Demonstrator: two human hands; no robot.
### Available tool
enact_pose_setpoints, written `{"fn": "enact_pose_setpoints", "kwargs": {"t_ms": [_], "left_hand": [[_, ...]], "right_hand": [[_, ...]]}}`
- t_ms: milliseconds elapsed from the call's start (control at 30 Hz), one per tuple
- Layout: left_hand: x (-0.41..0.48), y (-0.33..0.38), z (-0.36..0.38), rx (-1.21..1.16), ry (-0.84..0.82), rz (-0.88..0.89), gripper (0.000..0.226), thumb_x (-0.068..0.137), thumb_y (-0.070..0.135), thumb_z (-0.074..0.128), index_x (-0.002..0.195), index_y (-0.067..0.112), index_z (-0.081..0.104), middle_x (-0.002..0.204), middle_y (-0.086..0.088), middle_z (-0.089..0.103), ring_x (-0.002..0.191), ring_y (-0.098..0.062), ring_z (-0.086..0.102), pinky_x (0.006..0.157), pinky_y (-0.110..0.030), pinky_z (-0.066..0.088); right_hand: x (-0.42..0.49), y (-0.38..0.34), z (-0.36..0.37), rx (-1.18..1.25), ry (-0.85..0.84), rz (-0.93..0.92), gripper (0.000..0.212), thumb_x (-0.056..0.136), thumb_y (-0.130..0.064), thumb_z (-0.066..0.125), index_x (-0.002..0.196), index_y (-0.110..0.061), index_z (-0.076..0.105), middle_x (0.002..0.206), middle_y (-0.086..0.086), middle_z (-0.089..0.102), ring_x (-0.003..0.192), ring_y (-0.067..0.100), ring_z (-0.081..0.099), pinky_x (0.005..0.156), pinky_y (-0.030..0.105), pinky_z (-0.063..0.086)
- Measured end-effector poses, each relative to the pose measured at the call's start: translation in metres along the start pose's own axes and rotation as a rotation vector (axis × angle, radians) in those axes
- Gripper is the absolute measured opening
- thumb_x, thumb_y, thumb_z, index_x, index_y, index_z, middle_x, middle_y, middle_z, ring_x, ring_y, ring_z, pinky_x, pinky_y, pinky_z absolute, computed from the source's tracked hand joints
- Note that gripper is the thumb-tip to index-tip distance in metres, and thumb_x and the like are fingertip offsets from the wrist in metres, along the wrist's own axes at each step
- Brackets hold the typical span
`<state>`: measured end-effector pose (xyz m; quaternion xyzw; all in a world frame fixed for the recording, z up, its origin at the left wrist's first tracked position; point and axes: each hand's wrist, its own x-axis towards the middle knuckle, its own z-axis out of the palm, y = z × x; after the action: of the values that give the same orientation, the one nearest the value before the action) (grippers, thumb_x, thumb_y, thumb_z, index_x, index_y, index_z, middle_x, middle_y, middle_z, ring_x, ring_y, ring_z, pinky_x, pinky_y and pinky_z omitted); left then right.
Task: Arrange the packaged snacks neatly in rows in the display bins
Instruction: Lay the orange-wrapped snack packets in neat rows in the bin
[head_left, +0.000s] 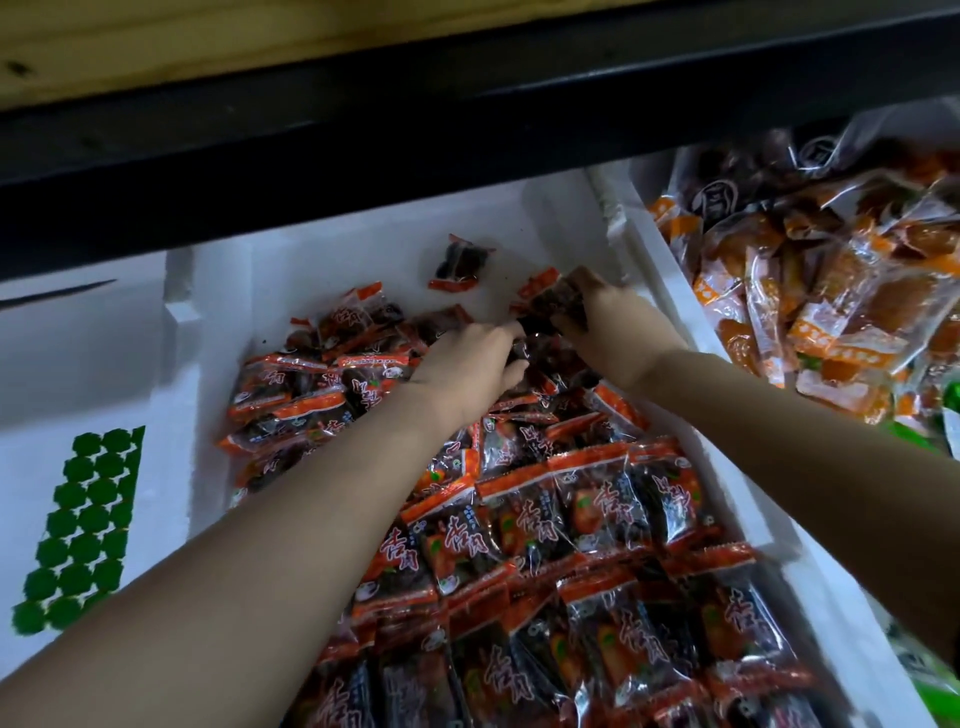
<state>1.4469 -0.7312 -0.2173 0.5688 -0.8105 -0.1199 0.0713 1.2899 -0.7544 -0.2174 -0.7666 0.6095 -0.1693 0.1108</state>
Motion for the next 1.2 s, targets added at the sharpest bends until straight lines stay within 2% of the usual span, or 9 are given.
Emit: {"fn": "enact_pose_setpoints", "kwargs": {"t_ms": [267,467,567,700,767,967,1067,1100,1200], "left_hand": [[-0.028,0.011,-0.011,-0.277,0.384,-0.093,0.029,0.095,0.026,0.054,0.117,0.009,0.057,0.077,0.002,0.06,0.057,-0.011,0.052,0.047,-0.01,0.036],[-0.083,0.026,-0.014,-0.842,0.456,-0.281,0.006,0.094,0.02,0.054,0.088,0.022,0.052,0.074,0.015,0.057,0.07,-0.008,0.056,0.078,-0.022,0.049],[-0.115,0.037,-0.016,-1.016,0.298,-0.357,0.022,0.095,0.035,0.048,0.111,0.019,0.048,0.101,0.015,0.058,0.099,-0.024,0.064,0.094,-0.04,0.047],[-0.156,0.053,-0.01,-1.08,0.161,-0.499,0.045,0.1,0.032,0.039,0.143,0.027,0.026,0.132,0.016,0.039,0.105,-0.021,0.065,0.063,-0.003,0.046],[-0.176,0.058,-0.006,-1.103,0.122,-0.554,0.061,0.1,0.034,0.039,0.15,0.032,0.004,0.151,0.016,0.019,0.113,-0.021,0.061,0.079,-0.008,0.048],[-0.227,0.059,-0.01,-1.217,0.077,-0.782,0.07,0.097,0.03,0.049,0.15,0.033,0.003,0.152,0.01,0.026,0.071,-0.006,0.07,0.09,-0.027,0.036],[-0.245,0.054,-0.006,-1.191,0.114,-0.752,0.09,0.082,0.05,0.063,0.15,0.035,0.006,0.152,0.015,0.019,0.103,-0.008,0.064,0.099,-0.028,0.036],[-0.251,0.052,-0.002,-1.151,0.132,-0.723,0.098,0.075,0.06,0.066,0.15,0.036,0.009,0.155,0.014,0.016,0.122,-0.01,0.052,0.106,-0.033,0.035],[-0.262,0.051,-0.001,-1.069,0.223,-0.694,0.096,0.073,0.061,0.067,0.149,0.03,0.018,0.155,0.011,0.021,0.139,-0.011,0.03,0.111,-0.043,0.033]], "right_hand": [[-0.042,-0.007,-0.033,0.36,0.241,0.097,0.033,0.094,-0.027,0.052,0.12,-0.007,0.048,0.104,0.016,0.066,0.093,0.037,0.061,0.079,0.046,0.049],[-0.091,-0.022,-0.041,0.666,0.121,0.189,0.031,0.09,-0.038,0.057,0.11,-0.015,0.058,0.096,0.006,0.071,0.087,0.023,0.067,0.079,0.04,0.055],[-0.119,-0.037,-0.038,0.689,0.052,0.173,0.028,0.091,-0.038,0.055,0.113,-0.021,0.054,0.1,0.002,0.069,0.087,0.018,0.067,0.083,0.04,0.054],[-0.154,-0.065,-0.027,0.688,-0.031,0.055,0.007,0.093,-0.029,0.053,0.1,-0.026,0.054,0.086,-0.005,0.068,0.077,0.006,0.063,0.076,0.024,0.05],[-0.168,-0.077,-0.024,0.68,-0.073,0.021,0.01,0.093,-0.028,0.055,0.084,-0.026,0.052,0.068,-0.011,0.061,0.061,0.001,0.055,0.06,0.015,0.042],[-0.201,-0.097,-0.008,0.867,-0.294,0.146,0.031,0.097,-0.036,0.04,0.079,-0.011,0.047,0.063,0.002,0.042,0.058,0.01,0.039,0.055,0.028,0.049],[-0.216,-0.11,-0.006,1.071,-0.395,0.254,0.027,0.099,-0.034,0.037,0.094,-0.02,0.06,0.104,0.006,0.058,0.074,0.008,0.066,0.071,0.027,0.055],[-0.221,-0.114,-0.004,1.171,-0.451,0.297,0.022,0.098,-0.03,0.04,0.099,-0.021,0.061,0.076,-0.008,0.069,0.069,0.002,0.065,0.067,0.026,0.057],[-0.232,-0.12,0.005,1.232,-0.515,0.319,0.023,0.092,-0.017,0.054,0.114,-0.014,0.059,0.103,-0.004,0.069,0.086,0.004,0.067,0.064,0.023,0.056]]}}
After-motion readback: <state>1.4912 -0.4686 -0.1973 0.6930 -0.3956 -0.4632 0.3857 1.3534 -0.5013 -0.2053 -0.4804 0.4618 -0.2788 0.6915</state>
